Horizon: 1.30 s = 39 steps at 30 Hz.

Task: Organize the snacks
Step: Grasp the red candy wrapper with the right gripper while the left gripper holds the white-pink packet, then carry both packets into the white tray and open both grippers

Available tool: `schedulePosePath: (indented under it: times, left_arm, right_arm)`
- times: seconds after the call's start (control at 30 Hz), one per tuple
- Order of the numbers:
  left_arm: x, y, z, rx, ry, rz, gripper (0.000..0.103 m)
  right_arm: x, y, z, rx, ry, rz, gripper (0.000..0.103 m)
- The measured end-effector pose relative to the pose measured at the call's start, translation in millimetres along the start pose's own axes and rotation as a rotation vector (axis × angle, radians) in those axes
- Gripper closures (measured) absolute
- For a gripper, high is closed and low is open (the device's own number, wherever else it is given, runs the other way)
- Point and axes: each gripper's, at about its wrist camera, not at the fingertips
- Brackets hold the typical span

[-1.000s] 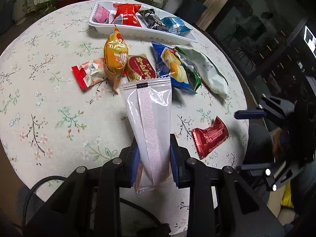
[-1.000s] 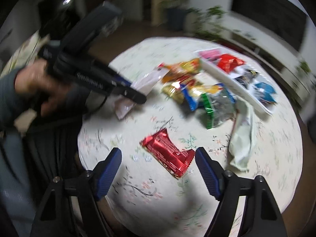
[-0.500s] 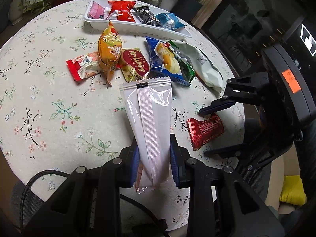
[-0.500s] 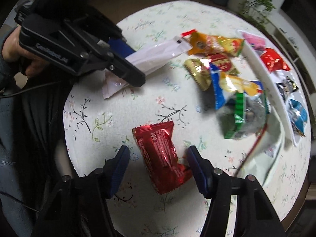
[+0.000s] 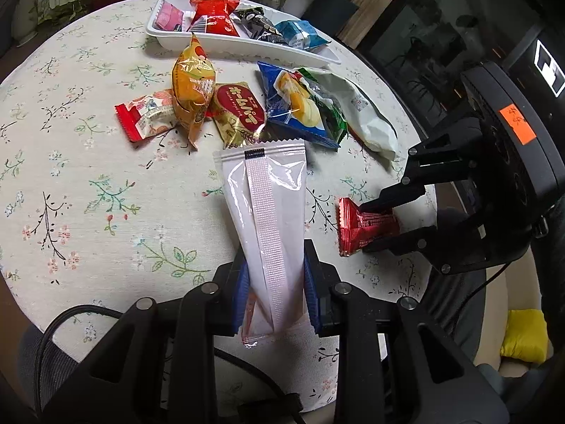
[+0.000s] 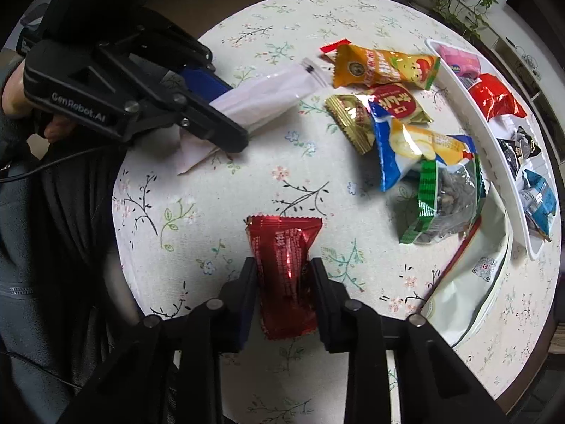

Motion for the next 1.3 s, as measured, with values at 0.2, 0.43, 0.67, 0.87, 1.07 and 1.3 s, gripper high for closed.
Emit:
schedulePosePath:
  times: [0.2, 0.43, 0.67, 0.87, 1.07, 1.3]
  left_arm:
    - [3, 3, -1, 0.016, -0.007, -0.015, 0.078]
    - [0, 2, 0, 0.015, 0.009, -0.011, 0.078]
    - [-14, 2, -5, 0.008, 0.046, 0.017, 0.078]
    - [-27, 1, -16, -0.003, 0.085, 0.042, 0.078]
    - [-47, -8, -39, -0.011, 0.137, 0.040, 0.078]
    - [-71, -25, -98, 0.002, 0.195, 0.012, 0.078]
  right_arm:
    - [-2, -10, 0, 0.002, 0.012, 0.049, 0.080]
    - [-4, -18, 4, 0.094, 0.071, 0.053, 0.081]
    - [-32, -1, 30, 0.325, 0.224, 0.002, 0.081]
    - [-58, 4, 48, 0.527, 0.370, -0.044, 0.081]
    - [-75, 28, 67, 0.699, 0.438, -0.034, 0.082]
    - [-84, 88, 96, 0.918, 0.439, 0.058, 0.082]
Point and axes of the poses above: each gripper's, at about its wrist camera, not at the fingertips, and x roughly the way its jaws point, y to its right, z to its underside, and after that the axes turned 15 degrees about z, right-handed
